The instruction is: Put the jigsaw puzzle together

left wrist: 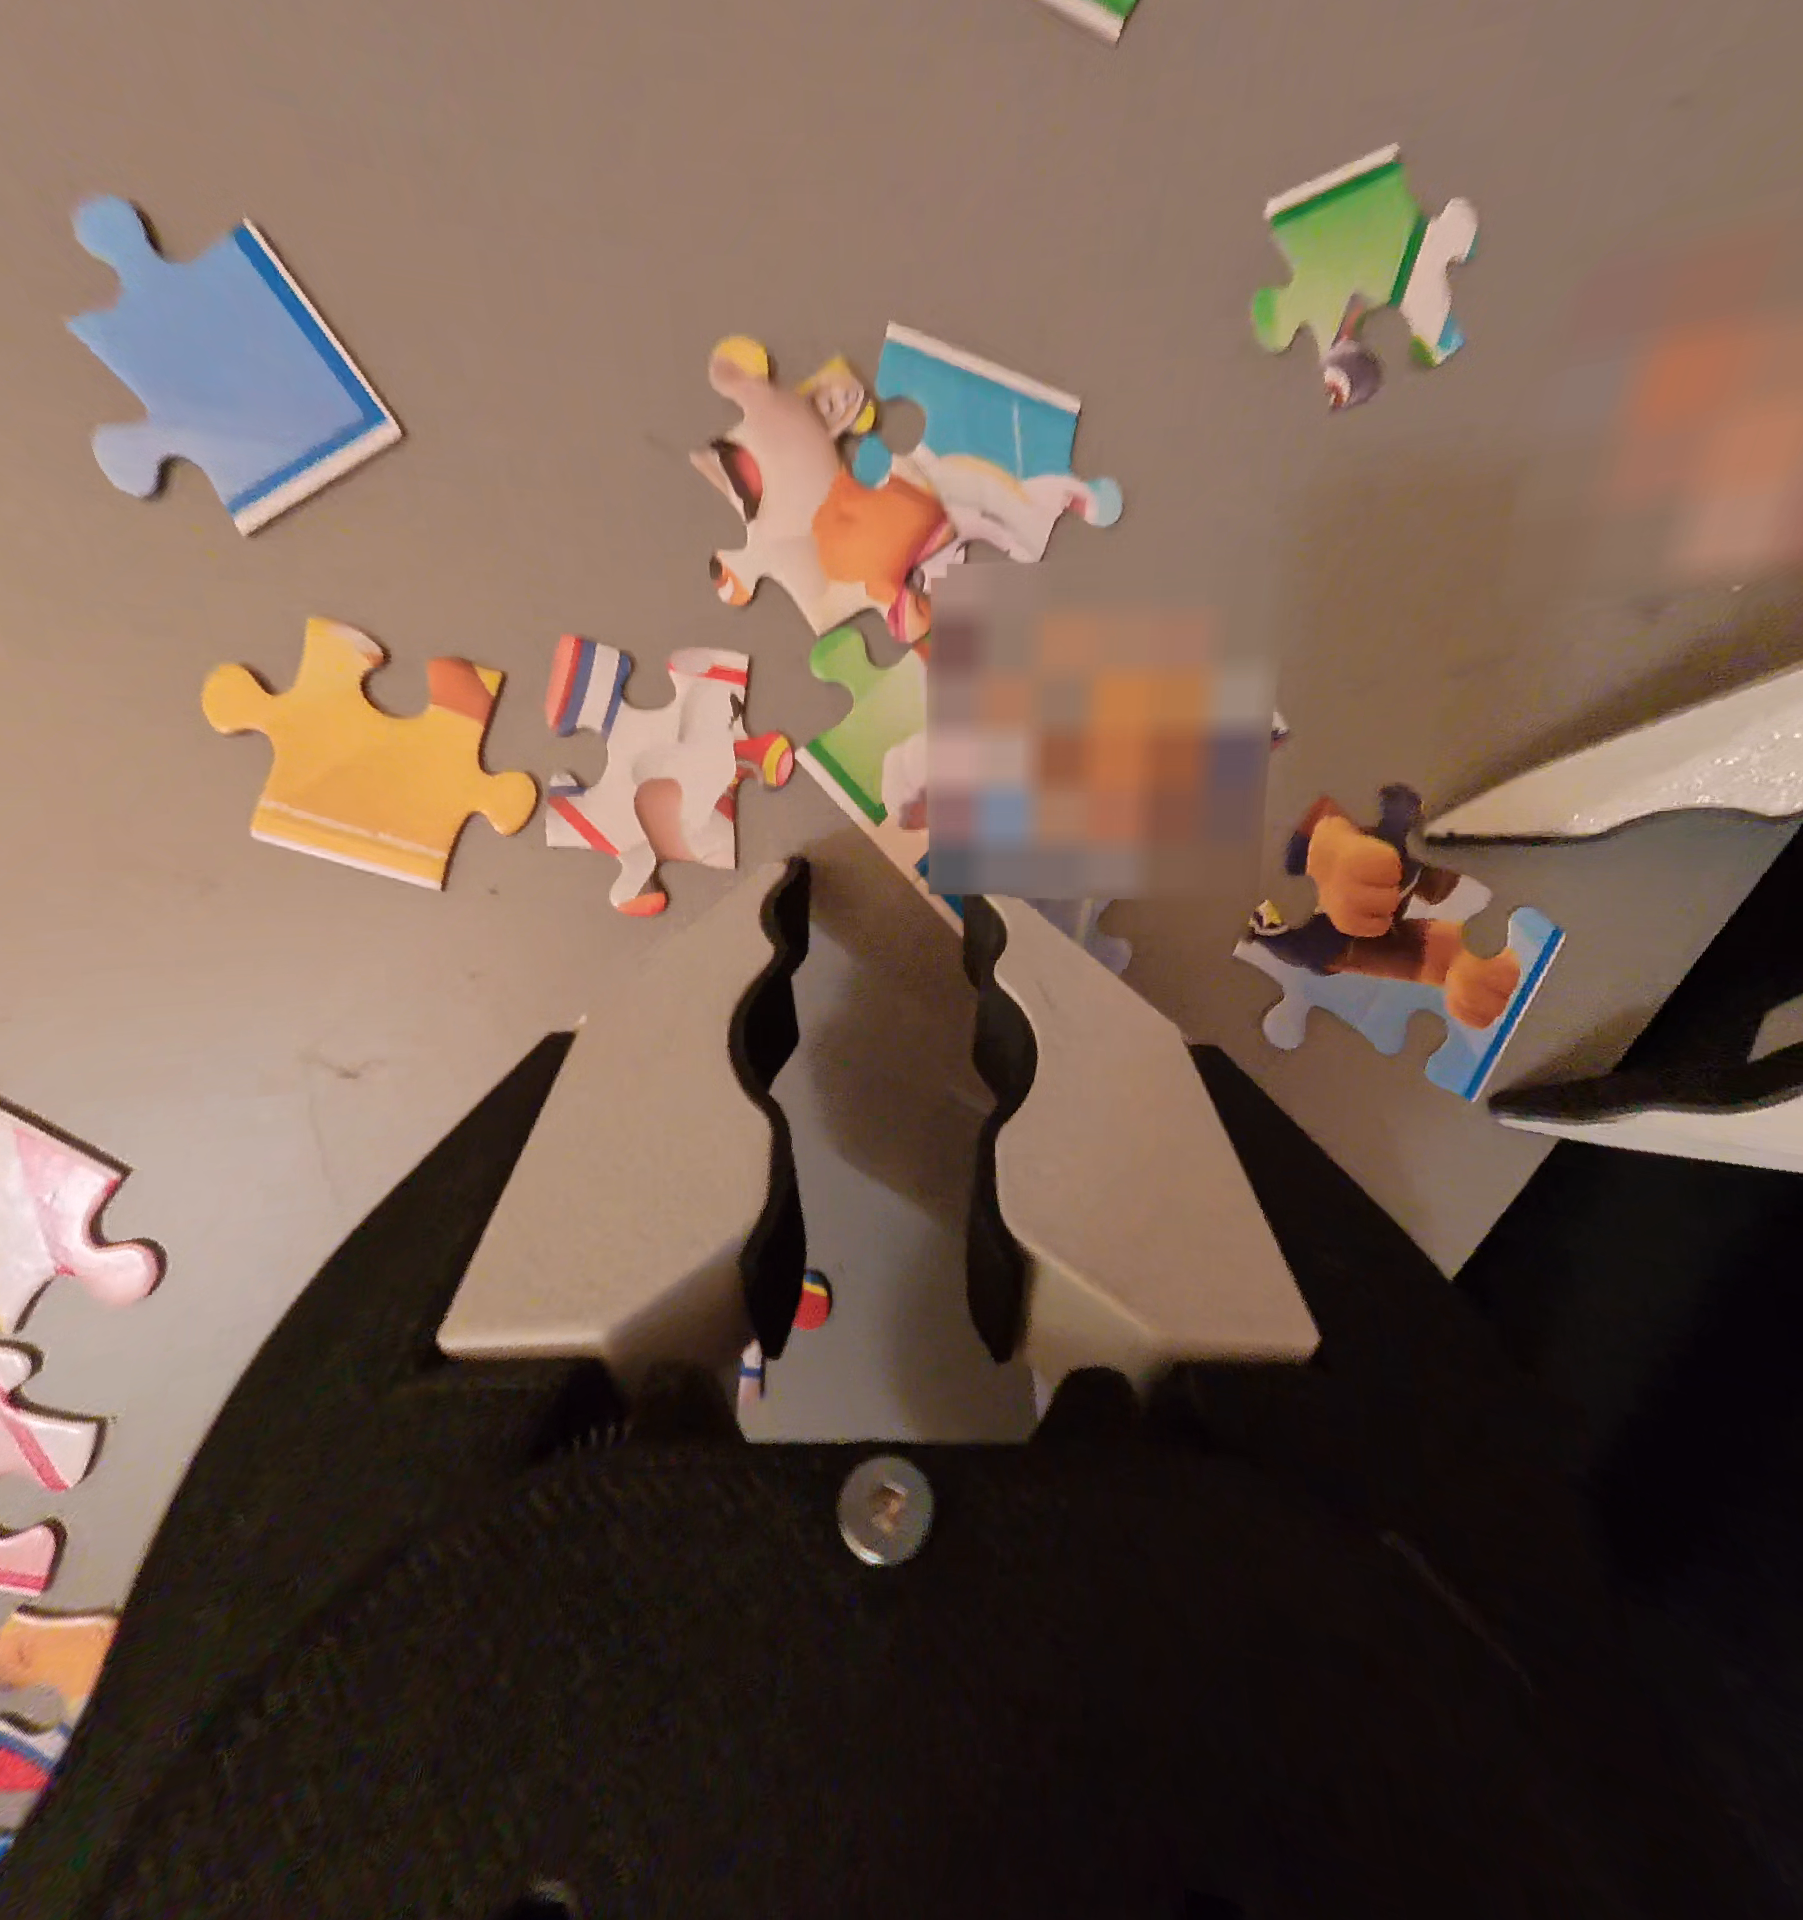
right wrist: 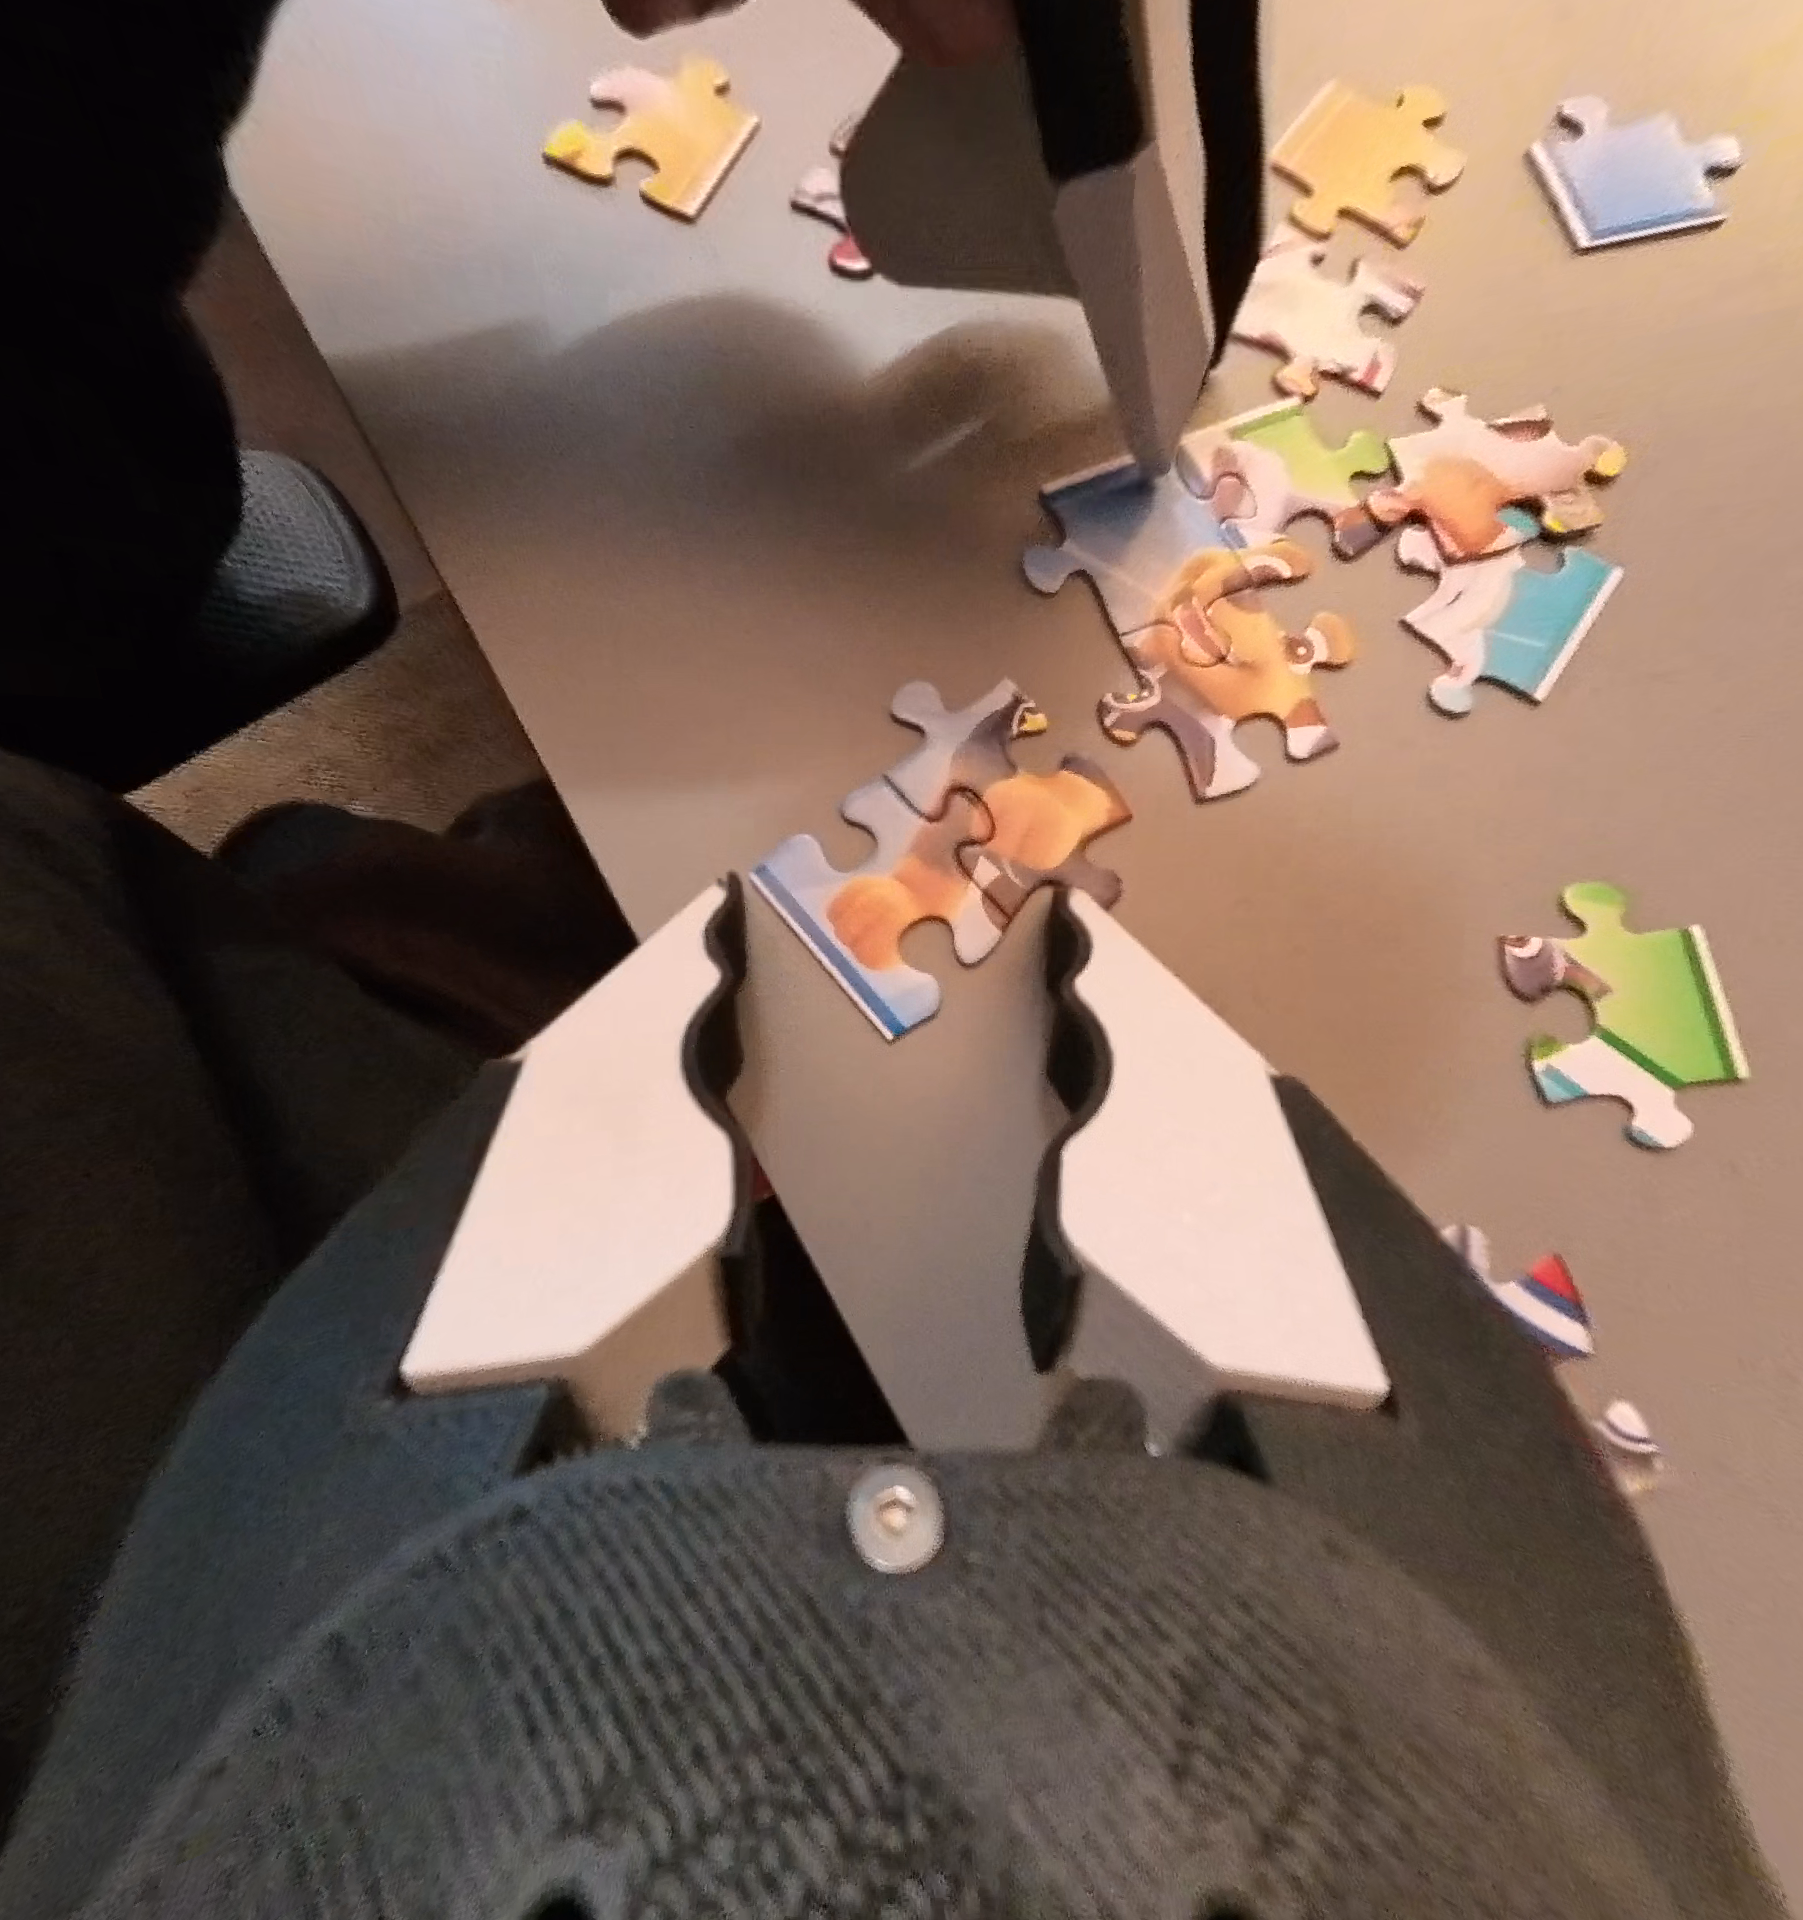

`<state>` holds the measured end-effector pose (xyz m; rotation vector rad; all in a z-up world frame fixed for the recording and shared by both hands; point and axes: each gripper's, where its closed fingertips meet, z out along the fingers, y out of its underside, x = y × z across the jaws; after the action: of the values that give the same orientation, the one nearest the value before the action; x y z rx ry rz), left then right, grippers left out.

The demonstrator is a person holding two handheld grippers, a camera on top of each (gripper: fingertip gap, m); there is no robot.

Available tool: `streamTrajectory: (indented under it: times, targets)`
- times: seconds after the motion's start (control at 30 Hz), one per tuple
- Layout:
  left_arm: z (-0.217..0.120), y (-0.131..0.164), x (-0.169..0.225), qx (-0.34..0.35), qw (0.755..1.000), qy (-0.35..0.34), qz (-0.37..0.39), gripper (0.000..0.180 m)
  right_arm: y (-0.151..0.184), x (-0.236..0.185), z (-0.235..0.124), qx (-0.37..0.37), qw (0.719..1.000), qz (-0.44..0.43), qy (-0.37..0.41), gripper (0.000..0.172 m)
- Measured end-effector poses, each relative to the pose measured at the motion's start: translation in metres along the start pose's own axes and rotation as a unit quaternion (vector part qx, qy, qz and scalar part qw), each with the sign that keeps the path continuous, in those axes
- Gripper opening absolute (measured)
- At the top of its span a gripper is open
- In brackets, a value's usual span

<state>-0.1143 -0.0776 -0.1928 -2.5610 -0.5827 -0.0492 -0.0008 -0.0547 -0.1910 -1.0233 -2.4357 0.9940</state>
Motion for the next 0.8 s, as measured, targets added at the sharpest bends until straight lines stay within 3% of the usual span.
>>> streamTrajectory:
  times: [0.2,0.53,0.8]
  targets:
    - [-0.004,0.01,0.02,-0.025,0.998,0.05,-0.003,0.025,0.007,0.017,-0.005,-0.019,0.999,0.03,0.019,0.059]
    - [-0.002,0.017,0.074,-0.059,0.984,0.16,0.055,0.022,0.025,0.043,-0.022,-0.046,0.995,0.066,0.056,0.056]
    - [-0.012,-0.023,0.051,0.051,0.991,0.119,0.032,0.029,-0.002,0.034,-0.009,-0.013,0.997,0.049,0.057,0.067]
